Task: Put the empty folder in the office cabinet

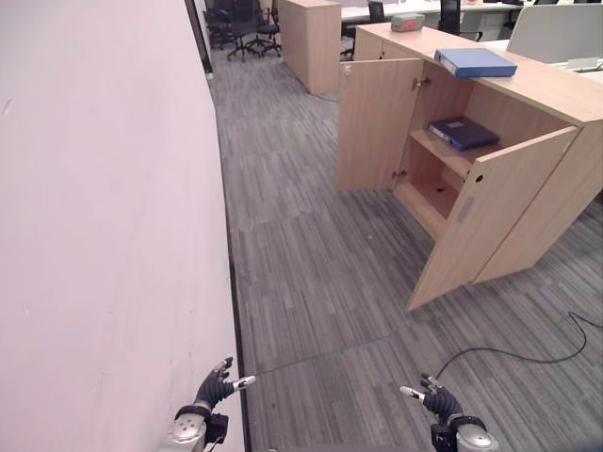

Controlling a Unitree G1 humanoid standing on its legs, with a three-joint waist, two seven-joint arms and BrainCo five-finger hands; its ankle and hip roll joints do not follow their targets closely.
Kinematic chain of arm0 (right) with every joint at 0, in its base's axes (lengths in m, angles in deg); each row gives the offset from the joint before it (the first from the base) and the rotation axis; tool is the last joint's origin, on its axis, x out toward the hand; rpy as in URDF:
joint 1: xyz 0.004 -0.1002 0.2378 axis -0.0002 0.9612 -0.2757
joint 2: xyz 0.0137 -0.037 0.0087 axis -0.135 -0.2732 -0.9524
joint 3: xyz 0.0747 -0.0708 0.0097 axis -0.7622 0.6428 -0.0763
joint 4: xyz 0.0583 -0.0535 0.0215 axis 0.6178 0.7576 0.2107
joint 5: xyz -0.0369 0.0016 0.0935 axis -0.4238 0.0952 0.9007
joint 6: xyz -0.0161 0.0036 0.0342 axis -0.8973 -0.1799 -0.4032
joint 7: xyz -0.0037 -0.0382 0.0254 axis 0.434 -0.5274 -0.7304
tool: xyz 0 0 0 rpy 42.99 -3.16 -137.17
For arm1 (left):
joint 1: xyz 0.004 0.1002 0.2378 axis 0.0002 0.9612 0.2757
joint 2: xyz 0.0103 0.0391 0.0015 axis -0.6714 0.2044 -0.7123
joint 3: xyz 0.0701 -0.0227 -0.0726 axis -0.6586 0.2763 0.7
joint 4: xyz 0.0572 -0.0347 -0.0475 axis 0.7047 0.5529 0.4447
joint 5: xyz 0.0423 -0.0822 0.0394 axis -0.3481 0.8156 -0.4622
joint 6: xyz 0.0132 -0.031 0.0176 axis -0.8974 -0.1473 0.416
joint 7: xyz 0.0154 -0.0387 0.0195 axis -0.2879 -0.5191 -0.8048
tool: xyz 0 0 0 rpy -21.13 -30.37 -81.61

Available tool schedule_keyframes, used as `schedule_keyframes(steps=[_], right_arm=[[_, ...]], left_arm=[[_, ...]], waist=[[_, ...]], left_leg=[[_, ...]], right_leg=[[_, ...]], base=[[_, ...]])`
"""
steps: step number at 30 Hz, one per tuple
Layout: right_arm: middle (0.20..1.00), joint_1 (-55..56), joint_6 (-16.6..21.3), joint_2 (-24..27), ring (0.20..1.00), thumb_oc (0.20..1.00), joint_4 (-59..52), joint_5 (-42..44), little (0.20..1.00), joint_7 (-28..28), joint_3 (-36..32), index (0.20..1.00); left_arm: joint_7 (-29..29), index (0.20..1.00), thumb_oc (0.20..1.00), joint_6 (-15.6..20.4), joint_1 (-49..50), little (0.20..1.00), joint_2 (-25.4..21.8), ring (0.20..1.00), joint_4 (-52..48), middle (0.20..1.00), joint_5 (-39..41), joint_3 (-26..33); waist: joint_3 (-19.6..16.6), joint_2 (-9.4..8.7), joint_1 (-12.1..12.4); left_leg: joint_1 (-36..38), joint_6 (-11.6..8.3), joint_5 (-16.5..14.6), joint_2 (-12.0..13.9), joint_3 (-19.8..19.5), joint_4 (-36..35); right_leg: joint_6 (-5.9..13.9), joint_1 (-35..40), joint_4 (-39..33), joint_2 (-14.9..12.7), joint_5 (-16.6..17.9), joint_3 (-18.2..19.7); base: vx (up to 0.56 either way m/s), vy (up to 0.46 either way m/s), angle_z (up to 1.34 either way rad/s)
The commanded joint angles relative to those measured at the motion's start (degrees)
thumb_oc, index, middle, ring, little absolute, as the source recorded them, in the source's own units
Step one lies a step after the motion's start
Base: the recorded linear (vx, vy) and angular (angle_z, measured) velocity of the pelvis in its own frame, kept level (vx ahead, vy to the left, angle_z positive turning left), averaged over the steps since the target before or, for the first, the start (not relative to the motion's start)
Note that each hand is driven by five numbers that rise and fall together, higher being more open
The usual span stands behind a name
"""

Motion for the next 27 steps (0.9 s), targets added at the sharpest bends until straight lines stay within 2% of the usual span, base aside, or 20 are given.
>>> schedule_keyframes(steps=[1, 6, 8, 9, 10, 11, 12, 13, 14, 16, 18, 21, 24, 25, 27], right_arm=[[1.000, -4.87, 1.44, 0.94, 1.000, 1.000, 1.55, 1.98, 1.000, -0.25, -0.05, 1.000], [1.000, -5.19, 1.19, 1.52, 1.000, 1.000, 1.91, 1.66, 1.000, -0.67, 0.33, 1.000], [1.000, -5.41, 1.17, 2.06, 1.000, 1.000, 1.56, 1.15, 1.000, -1.11, 0.75, 1.000], [1.000, -5.93, 1.32, 2.48, 1.000, 1.000, 1.42, 1.50, 1.000, -1.01, 0.66, 1.000], [1.000, -5.98, 1.32, 2.47, 1.000, 1.000, 1.43, 1.51, 1.000, -1.02, 0.66, 1.000], [1.000, -6.09, 1.35, 2.62, 1.000, 1.000, 1.33, 1.65, 1.000, -1.00, 0.55, 1.000], [1.000, -6.02, 1.38, 3.03, 1.000, 1.000, 1.32, 1.88, 1.000, -0.85, 0.09, 1.000], [1.000, -6.05, 1.38, 3.02, 1.000, 1.000, 1.33, 1.88, 1.000, -0.85, 0.07, 1.000], [1.000, -6.27, 0.96, 3.43, 1.000, 1.000, 2.31, 2.13, 1.000, -0.55, -0.44, 1.000], [1.000, -6.38, 0.92, 3.58, 1.000, 1.000, 2.65, 2.22, 1.000, -0.43, -0.65, 1.000], [1.000, -7.15, 0.88, 4.06, 1.000, 1.000, 3.55, 2.57, 1.000, -0.25, -0.85, 1.000], [1.000, -8.41, 1.05, 4.37, 1.000, 1.000, 4.12, 3.34, 1.000, 0.53, -0.79, 1.000], [1.000, -9.14, 1.59, 4.06, 1.000, 1.000, 5.05, 4.96, 1.000, 1.40, -0.94, 1.000], [1.000, -9.68, 1.50, 3.62, 1.000, 1.000, 6.09, 5.28, 1.000, 1.57, -0.70, 1.000], [1.000, -9.88, 1.37, 3.24, 1.000, 1.000, 6.92, 4.83, 1.000, 1.54, -0.10, 1.000]], left_arm=[[0.15, 1.000, 1.000, 1.48, -4.76, 1.000, -1.55, 1.000, 0.05, 1.000, 2.03, -0.40], [0.39, 1.000, 1.000, 1.14, -4.68, 1.000, -1.75, 1.000, 0.37, 1.000, 2.32, -0.23], [0.48, 1.000, 1.000, 0.95, -4.68, 1.000, -2.14, 1.000, 0.87, 1.000, 2.72, 0.60], [0.20, 1.000, 1.000, 0.96, -5.28, 1.000, -2.42, 1.000, 1.04, 1.000, 3.53, 0.84], [0.21, 1.000, 1.000, 0.96, -5.33, 1.000, -2.43, 1.000, 1.06, 1.000, 3.54, 0.85], [0.24, 1.000, 1.000, 0.91, -5.29, 1.000, -2.60, 1.000, 0.84, 1.000, 3.94, 0.85], [0.28, 1.000, 1.000, 0.84, -5.58, 1.000, -2.66, 1.000, 0.75, 1.000, 4.51, 0.89], [0.28, 1.000, 1.000, 0.84, -5.61, 1.000, -2.67, 1.000, 0.75, 1.000, 4.52, 0.88], [0.06, 1.000, 1.000, 0.73, -6.20, 1.000, -2.56, 1.000, 1.17, 1.000, 4.93, 0.59], [0.00, 1.000, 1.000, 0.70, -6.43, 1.000, -2.59, 1.000, 1.26, 1.000, 4.97, 0.52], [0.09, 1.000, 1.000, 0.32, -5.88, 1.000, -2.80, 1.000, 0.92, 1.000, 4.85, 0.37], [-0.40, 1.000, 1.000, 0.22, -6.90, 1.000, -3.17, 1.000, 1.25, 1.000, 5.00, -0.20], [-1.07, 1.000, 1.000, 0.19, -8.11, 1.000, -3.38, 1.000, 2.43, 1.000, 5.48, -0.40], [-1.40, 1.000, 1.000, 0.23, -8.43, 1.000, -3.47, 1.000, 3.65, 1.000, 5.64, 0.00], [-1.50, 1.000, 1.000, 0.15, -8.34, 1.000, -3.68, 1.000, 5.02, 1.000, 5.67, 0.48]], waist=[[3.97, -1.50, -0.50], [4.58, -1.25, -0.59], [5.37, -1.39, -0.50], [6.45, -1.71, -0.54], [6.43, -1.66, -0.60], [6.88, -1.73, -0.61], [8.06, -2.04, -0.45], [8.07, -1.96, -0.57], [9.19, -2.15, -0.11], [9.24, -2.34, 0.18], [9.17, -2.60, 1.89], [10.33, -1.56, 3.66], [10.95, -1.39, 4.27], [10.69, -1.83, 4.80], [10.13, -2.40, 5.88]], left_leg=[[0.58, -2.07, -1.48, 2.23, -3.37, 0.90], [0.26, -2.74, -1.32, 3.65, -3.39, 2.74], [-1.54, -3.40, -2.07, 5.33, -3.41, 7.42], [-4.08, -4.05, -2.28, 6.47, -3.92, 12.51], [-4.37, -4.09, -2.46, 6.59, -4.04, 12.90], [-5.93, -4.32, -2.01, 7.19, -4.57, 16.44], [-9.26, -4.70, 0.90, 8.18, -5.41, 23.75], [-9.52, -4.77, 0.80, 8.31, -5.64, 24.08], [-13.25, -4.57, 4.26, 8.48, -6.57, 27.44], [-15.48, -4.17, 3.92, 8.20, -6.56, 27.01], [-19.66, -2.91, 3.28, 8.21, -5.73, 20.82], [-23.53, -3.85, 7.53, 9.49, -8.09, 14.28], [-24.73, -4.25, 8.57, 9.87, -10.85, 7.62], [-25.79, -4.48, 9.06, 10.43, -11.71, 4.98], [-26.99, -4.80, 9.35, 11.09, -12.81, 4.71]], right_leg=[[3.11, 2.32, 0.40, -2.01, -5.49, 1.89], [2.06, 2.54, 0.42, -0.63, -6.35, 2.39], [1.04, 2.44, 1.24, 0.49, -7.28, 2.37], [0.03, 2.15, 2.34, 1.18, -8.02, 2.37], [-0.01, 2.04, 2.44, 1.25, -8.08, 2.32], [-0.69, 2.07, 3.01, 1.60, -8.77, 2.29], [-1.94, 2.91, 3.74, 2.14, -9.94, 1.91], [-2.01, 2.89, 3.77, 2.27, -9.99, 1.78], [-2.80, 3.88, 4.77, 2.70, -11.46, 1.56], [-2.78, 4.24, 5.26, 2.65, -12.36, 1.47], [-2.16, 4.63, 7.97, 2.70, -15.29, 2.24], [-2.40, 5.63, 10.67, 4.10, -18.38, 3.92], [-2.18, 7.49, 11.37, 5.26, -21.00, 5.82], [-1.99, 9.26, 11.03, 5.36, -22.78, 7.39], [-1.67, 11.17, 10.38, 5.19, -23.84, 9.12]], base=[[0.02, -0.061, 0.00], [0.03, -0.098, 0.00], [0.01, -0.197, -0.02], [-0.01, -0.147, -0.03], [-0.02, -0.144, -0.02], [0.03, -0.146, -0.02], [0.03, -0.147, 0.03], [0.11, -0.165, 0.23], [0.13, -0.078, 0.24], [0.15, -0.039, 0.03], [0.29, 0.069, -0.16], [0.28, 0.105, -0.17], [0.32, 0.127, -0.16], [0.47, 0.190, -0.63], [0.36, 0.160, -0.26]])
